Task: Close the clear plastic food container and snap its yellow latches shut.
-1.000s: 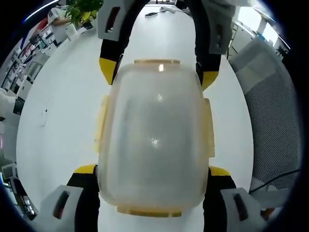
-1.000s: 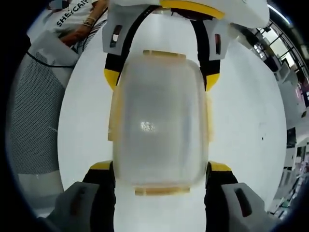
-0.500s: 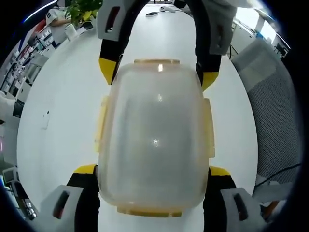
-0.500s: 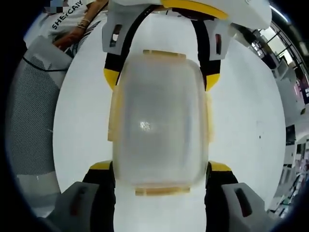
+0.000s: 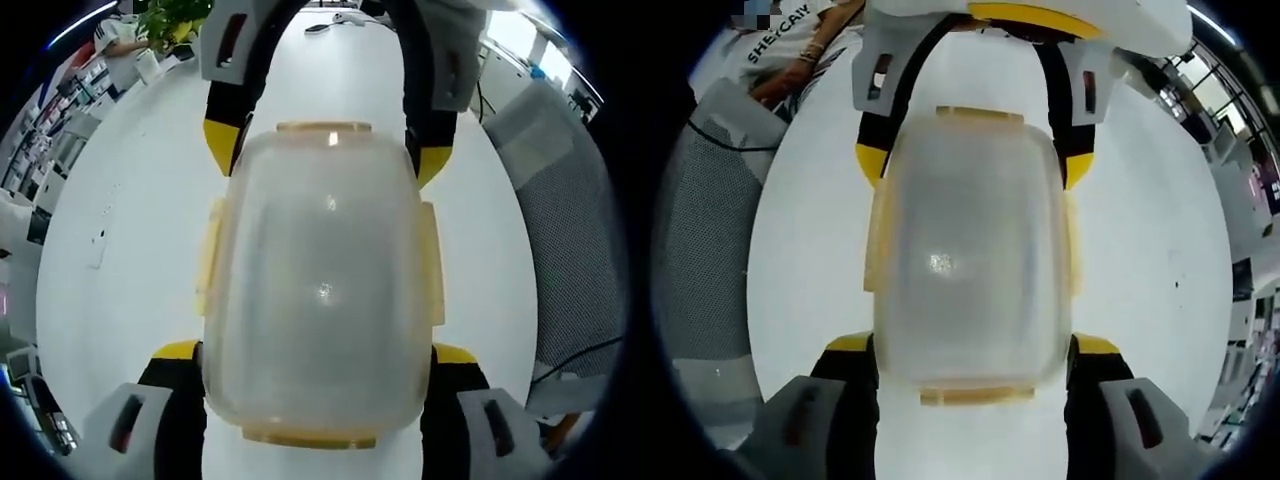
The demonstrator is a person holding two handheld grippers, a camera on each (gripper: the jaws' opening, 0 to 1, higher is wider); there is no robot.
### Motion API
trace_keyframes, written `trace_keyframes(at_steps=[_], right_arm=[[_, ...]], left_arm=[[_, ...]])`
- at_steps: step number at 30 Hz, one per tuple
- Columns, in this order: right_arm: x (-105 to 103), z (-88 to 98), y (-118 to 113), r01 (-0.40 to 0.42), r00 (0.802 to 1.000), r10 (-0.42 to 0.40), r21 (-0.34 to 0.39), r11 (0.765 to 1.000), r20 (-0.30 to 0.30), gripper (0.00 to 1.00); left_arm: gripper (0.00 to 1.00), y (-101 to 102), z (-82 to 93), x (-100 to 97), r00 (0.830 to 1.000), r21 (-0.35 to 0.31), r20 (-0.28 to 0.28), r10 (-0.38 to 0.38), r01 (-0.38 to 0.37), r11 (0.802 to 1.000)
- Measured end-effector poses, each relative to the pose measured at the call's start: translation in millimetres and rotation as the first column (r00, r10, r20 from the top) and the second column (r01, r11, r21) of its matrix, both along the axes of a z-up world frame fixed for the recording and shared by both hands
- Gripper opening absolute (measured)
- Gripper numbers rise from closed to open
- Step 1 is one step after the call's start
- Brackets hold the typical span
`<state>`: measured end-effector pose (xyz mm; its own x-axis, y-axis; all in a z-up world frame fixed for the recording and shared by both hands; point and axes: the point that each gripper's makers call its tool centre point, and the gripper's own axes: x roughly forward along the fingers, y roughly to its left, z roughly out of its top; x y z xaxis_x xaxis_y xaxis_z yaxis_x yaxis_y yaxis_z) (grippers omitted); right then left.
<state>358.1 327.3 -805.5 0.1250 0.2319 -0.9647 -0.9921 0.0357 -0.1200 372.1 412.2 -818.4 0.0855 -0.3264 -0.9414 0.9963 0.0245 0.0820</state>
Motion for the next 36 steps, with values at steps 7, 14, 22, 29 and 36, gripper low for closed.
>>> trace_keyframes(at_steps=[7, 14, 22, 29, 36], right_arm=[[-0.1, 0.9, 0.7, -0.009, 1.000, 0.008, 0.023, 1.000, 0.023, 0.75], [-0.3, 5.2, 1.5, -0.004, 0.999, 0.001, 0.092, 0.996, 0.042, 0.74], [-0.7, 17.8, 18.5, 0.170, 0.983, -0.182, 0.370, 0.914, -0.001, 0.81], [2.6, 14.7, 2.6, 0.217, 0.963, -0.266, 0.435, 0.874, 0.053, 0.88], [-8.1, 16.6, 2.5, 0.325, 0.920, -0.391, 0.541, 0.776, 0.008, 0.96]], left_arm=[[0.88, -1.2, 3.1, 0.3, 1.000, -0.058, 0.006, 0.015, -0.015, 0.998], [0.90, -6.1, 9.2, -0.9, 0.999, -0.189, 0.020, 0.039, -0.035, 0.981], [0.87, -5.5, 22.4, 0.6, 0.990, -0.355, 0.015, 0.138, -0.124, 0.927], [0.86, 9.6, 19.6, 2.7, 0.953, -0.435, 0.018, 0.301, -0.264, 0.861], [0.88, 11.3, 27.7, -6.2, 0.917, -0.551, -0.015, 0.399, -0.340, 0.762]])
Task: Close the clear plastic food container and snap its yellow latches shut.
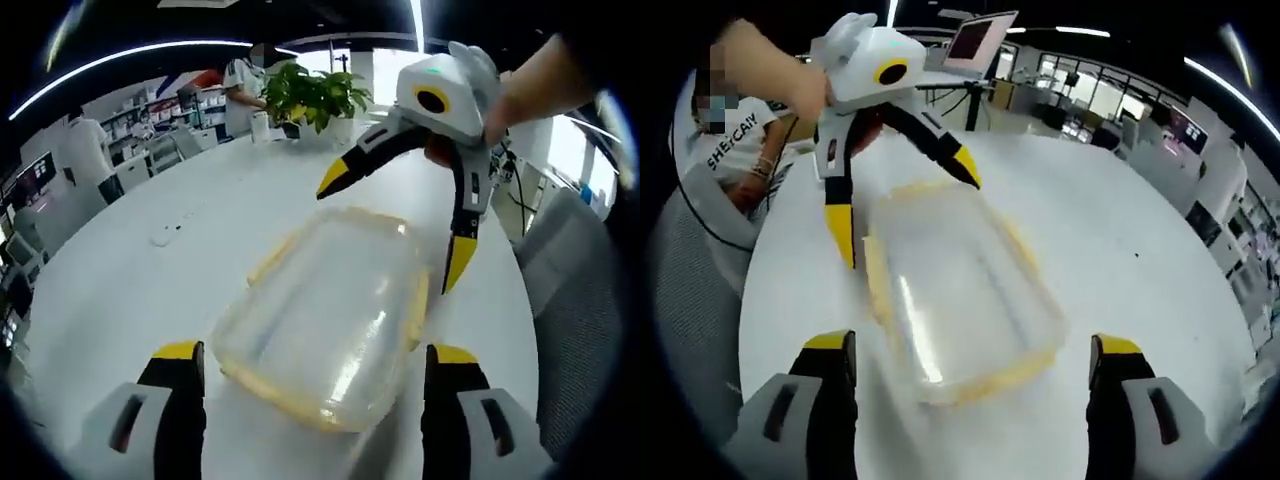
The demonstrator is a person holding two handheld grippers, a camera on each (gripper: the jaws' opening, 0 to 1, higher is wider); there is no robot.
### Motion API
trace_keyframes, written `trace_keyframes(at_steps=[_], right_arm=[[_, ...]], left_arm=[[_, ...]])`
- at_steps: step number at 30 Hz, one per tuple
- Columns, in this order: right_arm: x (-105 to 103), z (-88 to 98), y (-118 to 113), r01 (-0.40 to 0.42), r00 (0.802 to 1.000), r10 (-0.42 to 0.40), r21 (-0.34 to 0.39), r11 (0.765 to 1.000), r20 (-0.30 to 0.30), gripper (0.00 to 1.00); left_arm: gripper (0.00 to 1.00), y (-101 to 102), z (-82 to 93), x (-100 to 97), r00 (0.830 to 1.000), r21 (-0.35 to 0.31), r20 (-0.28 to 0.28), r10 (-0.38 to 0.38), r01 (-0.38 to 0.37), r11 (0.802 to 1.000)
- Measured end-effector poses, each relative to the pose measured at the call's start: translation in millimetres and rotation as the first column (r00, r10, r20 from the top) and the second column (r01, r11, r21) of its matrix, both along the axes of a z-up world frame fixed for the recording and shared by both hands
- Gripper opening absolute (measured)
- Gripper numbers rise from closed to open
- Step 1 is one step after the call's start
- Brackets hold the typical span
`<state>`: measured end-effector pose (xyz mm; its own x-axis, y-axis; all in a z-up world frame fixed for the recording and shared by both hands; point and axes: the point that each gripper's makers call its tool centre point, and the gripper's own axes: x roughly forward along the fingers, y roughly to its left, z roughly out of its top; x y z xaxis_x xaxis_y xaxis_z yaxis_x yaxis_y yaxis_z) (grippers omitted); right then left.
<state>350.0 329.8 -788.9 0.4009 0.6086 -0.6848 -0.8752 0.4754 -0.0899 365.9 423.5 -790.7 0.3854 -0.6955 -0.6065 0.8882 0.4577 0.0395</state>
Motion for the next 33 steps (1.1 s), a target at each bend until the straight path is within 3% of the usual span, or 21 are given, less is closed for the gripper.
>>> trace_keyframes(at_steps=[3, 5, 7, 9, 11, 18, 22, 29, 33], right_arm=[[-4.9, 3.0, 3.7, 0.040, 0.999, -0.040, 0.065, 0.997, -0.004, 0.97], [-9.9, 1.9, 6.2, 0.057, 0.998, -0.056, 0.101, 0.993, -0.012, 0.99], [-14.8, -1.7, 6.9, 0.067, 0.998, -0.065, 0.109, 0.992, -0.023, 0.99], [-22.4, -6.5, 8.7, 0.091, 0.995, -0.086, 0.137, 0.986, -0.043, 1.00], [-28.6, -8.9, 10.2, 0.102, 0.994, -0.095, 0.157, 0.982, -0.055, 1.00], [-38.0, -9.6, 13.7, 0.135, 0.990, -0.122, 0.196, 0.971, -0.074, 1.00], [-40.3, -8.5, 11.1, 0.160, 0.986, -0.148, 0.208, 0.965, -0.076, 1.00], [-45.6, -9.0, 10.2, 0.188, 0.981, -0.172, 0.211, 0.959, -0.092, 1.00], [-51.2, -2.1, 10.7, 0.184, 0.982, -0.169, 0.213, 0.960, -0.085, 0.97]], left_arm=[[0.90, 0.6, -4.5, -12.1, 0.999, -0.031, -0.034, 0.010, -0.011, 0.999], [0.91, 1.9, -6.3, -18.3, 1.000, -0.033, -0.027, 0.013, -0.014, 0.999], [0.93, -0.4, -3.8, -21.2, 0.999, -0.078, -0.037, 0.031, -0.034, 0.996], [0.99, -0.6, 3.3, -17.8, 0.994, -0.164, -0.045, 0.096, -0.102, 0.981], [0.99, 2.7, 5.8, -16.9, 0.991, -0.194, -0.052, 0.126, -0.133, 0.972], [0.99, 11.2, -5.3, -29.1, 0.987, -0.184, -0.085, 0.135, -0.149, 0.972], [0.99, 9.5, -1.1, -36.0, 0.987, -0.205, -0.089, 0.133, -0.149, 0.967], [0.99, 9.4, -8.4, -47.2, 0.985, -0.192, -0.108, 0.134, -0.153, 0.969], [0.99, 8.0, -2.1, -54.1, 0.984, -0.209, -0.112, 0.141, -0.162, 0.965]])
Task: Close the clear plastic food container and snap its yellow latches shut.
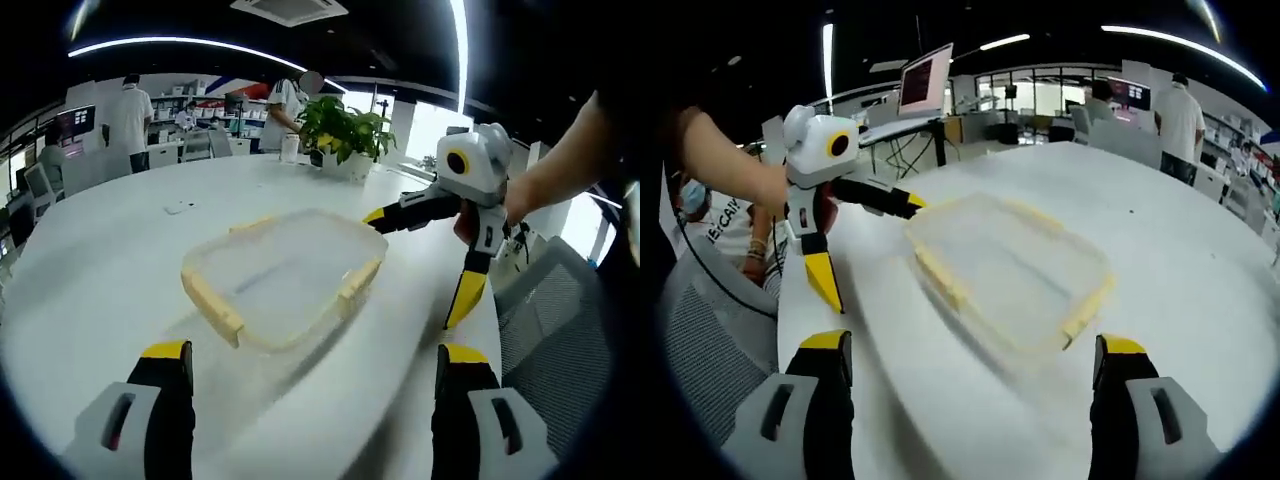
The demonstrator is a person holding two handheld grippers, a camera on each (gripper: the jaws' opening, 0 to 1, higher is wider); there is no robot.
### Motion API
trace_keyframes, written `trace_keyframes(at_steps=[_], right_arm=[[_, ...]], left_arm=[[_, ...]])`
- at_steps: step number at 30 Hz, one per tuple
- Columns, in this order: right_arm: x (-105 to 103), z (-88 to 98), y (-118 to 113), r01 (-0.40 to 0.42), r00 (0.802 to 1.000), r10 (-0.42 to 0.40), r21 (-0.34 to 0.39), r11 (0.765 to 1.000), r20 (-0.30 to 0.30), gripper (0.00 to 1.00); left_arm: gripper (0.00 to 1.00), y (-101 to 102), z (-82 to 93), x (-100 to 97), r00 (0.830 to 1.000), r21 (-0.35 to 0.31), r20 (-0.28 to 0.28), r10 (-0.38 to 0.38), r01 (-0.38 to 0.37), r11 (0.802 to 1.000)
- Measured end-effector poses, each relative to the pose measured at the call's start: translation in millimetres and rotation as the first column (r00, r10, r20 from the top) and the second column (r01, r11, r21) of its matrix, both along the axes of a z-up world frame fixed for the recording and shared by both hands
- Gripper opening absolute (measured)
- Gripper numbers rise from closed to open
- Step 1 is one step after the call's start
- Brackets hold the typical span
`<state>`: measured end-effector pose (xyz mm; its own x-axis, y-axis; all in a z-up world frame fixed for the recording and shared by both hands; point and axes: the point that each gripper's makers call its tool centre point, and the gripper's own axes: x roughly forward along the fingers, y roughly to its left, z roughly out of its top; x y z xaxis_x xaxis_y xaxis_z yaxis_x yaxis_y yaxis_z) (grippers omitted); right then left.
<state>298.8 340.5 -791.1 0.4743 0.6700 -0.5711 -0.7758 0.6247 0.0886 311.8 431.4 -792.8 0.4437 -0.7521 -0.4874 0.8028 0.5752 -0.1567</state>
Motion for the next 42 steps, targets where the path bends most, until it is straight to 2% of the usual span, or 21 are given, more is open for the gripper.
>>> trace_keyframes(at_steps=[3, 5, 11, 14, 16, 26, 29, 36, 39, 42], right_arm=[[-3.2, -2.4, -1.3, 0.020, 1.000, -0.020, -0.007, 1.000, -0.017, 0.98], [-7.1, -1.8, 0.8, 0.023, 1.000, -0.023, -0.006, 1.000, -0.014, 0.98], [-11.1, 3.1, -0.7, 0.024, 1.000, -0.024, -0.014, 1.000, -0.008, 0.96], [-10.0, 7.5, -5.0, 0.038, 0.999, -0.038, -0.005, 0.999, 0.000, 0.96], [-9.5, 9.7, -10.4, 0.053, 0.999, -0.053, 0.001, 0.999, -0.002, 0.95], [-13.8, 16.5, -26.7, 0.067, 0.998, -0.067, -0.003, 0.998, 0.010, 0.94], [-15.5, 25.3, -32.8, 0.108, 0.994, -0.108, 0.037, 0.994, 0.000, 0.93], [-20.9, 29.2, -49.9, 0.137, 0.991, -0.137, 0.035, 0.990, 0.001, 0.90], [-27.2, 26.7, -56.3, 0.136, 0.991, -0.135, 0.020, 0.991, -0.021, 0.88], [-32.3, 35.5, -60.9, 0.149, 0.989, -0.149, 0.050, 0.987, -0.014, 0.88]], left_arm=[[0.99, -0.6, 2.8, -1.3, 1.000, -0.002, 0.002, 0.006, -0.006, 1.000], [0.98, 0.3, 1.4, -2.1, 1.000, -0.003, -0.010, 0.013, -0.013, 1.000], [0.98, 1.8, 5.0, -7.5, 1.000, -0.001, 0.004, 0.026, -0.026, 1.000], [0.97, 2.8, 8.0, -8.2, 0.999, -0.003, 0.017, 0.031, -0.031, 1.000], [0.97, 4.7, 11.1, -8.5, 0.999, -0.021, 0.003, 0.053, -0.053, 0.998], [0.95, 18.6, 23.1, -13.4, 0.994, -0.041, 0.000, 0.112, -0.112, 0.993], [0.94, 22.7, 25.1, -16.7, 0.992, -0.044, 0.004, 0.124, -0.124, 0.991], [0.92, 36.2, 28.9, -33.0, 0.986, -0.068, -0.016, 0.168, -0.169, 0.983], [0.91, 40.4, 27.4, -39.6, 0.983, -0.069, -0.028, 0.181, -0.182, 0.981], [0.91, 46.9, 29.3, -45.6, 0.976, -0.086, -0.045, 0.212, -0.215, 0.973]])
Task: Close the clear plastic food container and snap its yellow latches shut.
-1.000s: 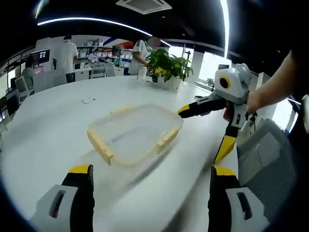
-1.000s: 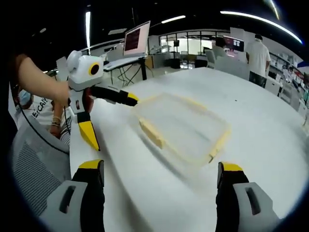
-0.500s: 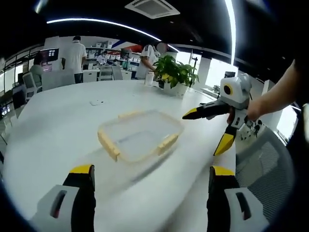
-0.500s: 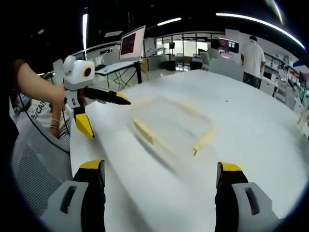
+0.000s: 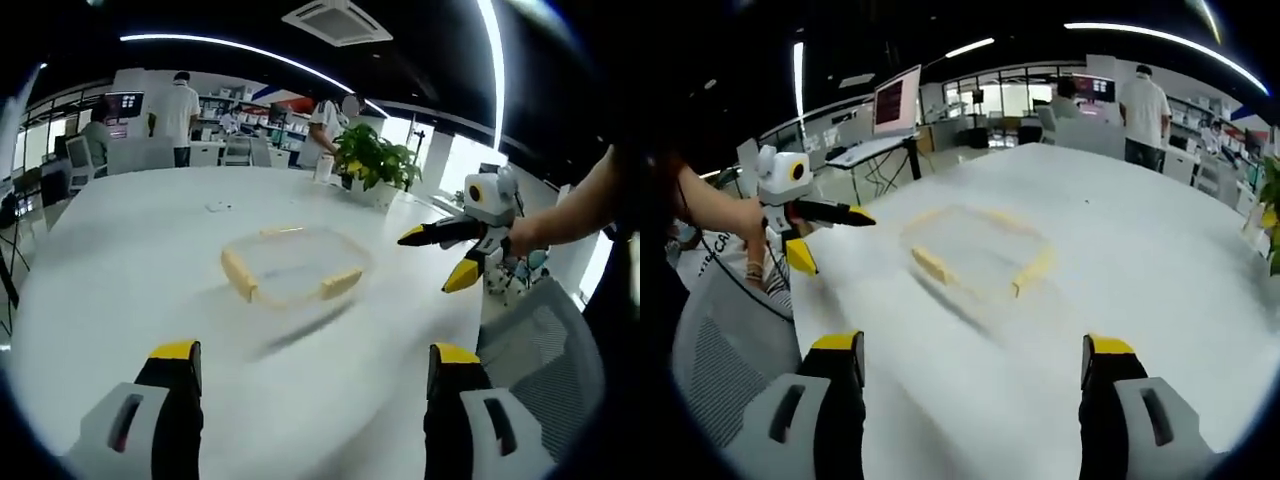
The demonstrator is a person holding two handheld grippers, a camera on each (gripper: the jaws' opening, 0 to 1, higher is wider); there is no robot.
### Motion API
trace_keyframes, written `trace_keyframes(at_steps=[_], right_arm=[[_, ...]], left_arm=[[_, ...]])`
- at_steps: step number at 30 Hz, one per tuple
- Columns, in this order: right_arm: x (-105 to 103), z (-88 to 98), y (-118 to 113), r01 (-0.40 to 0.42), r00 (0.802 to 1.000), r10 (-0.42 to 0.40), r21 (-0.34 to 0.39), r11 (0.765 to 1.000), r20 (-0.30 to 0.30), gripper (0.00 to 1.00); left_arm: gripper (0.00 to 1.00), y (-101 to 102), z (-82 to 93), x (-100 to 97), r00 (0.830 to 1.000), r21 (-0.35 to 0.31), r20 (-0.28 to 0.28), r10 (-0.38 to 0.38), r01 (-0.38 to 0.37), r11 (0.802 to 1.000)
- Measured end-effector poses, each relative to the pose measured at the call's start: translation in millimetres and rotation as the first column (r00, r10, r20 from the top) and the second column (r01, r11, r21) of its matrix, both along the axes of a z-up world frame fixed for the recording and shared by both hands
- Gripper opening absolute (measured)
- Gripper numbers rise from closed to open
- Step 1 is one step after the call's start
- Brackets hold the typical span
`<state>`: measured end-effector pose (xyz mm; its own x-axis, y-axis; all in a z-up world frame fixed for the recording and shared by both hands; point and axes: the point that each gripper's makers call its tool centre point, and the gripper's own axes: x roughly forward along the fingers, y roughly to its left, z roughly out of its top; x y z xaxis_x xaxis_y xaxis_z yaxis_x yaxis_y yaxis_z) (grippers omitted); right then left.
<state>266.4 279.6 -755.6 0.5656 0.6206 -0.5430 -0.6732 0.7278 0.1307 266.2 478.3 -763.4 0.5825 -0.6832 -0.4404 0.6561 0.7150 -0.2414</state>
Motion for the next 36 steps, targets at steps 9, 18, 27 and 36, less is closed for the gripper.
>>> trace_keyframes(at_steps=[9, 18, 27, 36], right_arm=[[-9.0, 12.4, -9.5, 0.069, 0.998, -0.070, 0.102, 0.992, -0.001, 0.87], [-28.6, 25.6, -27.8, 0.097, 0.995, -0.097, 0.140, 0.985, -0.006, 0.86], [-44.5, 33.3, -40.1, 0.160, 0.987, -0.161, 0.206, 0.965, -0.013, 0.88], [-56.4, 39.6, -36.8, 0.176, 0.984, -0.180, 0.228, 0.958, -0.003, 0.88]], left_arm=[[0.88, 4.4, 5.3, -16.3, 0.998, -0.032, -0.014, 0.056, -0.056, 0.998], [0.87, 13.0, 14.2, -25.3, 0.993, -0.064, -0.014, 0.115, -0.116, 0.991], [0.88, 22.8, 15.5, -34.7, 0.986, -0.045, 0.005, 0.165, -0.165, 0.985], [0.87, 23.6, 18.4, -50.5, 0.980, -0.081, 0.000, 0.201, -0.200, 0.976]])
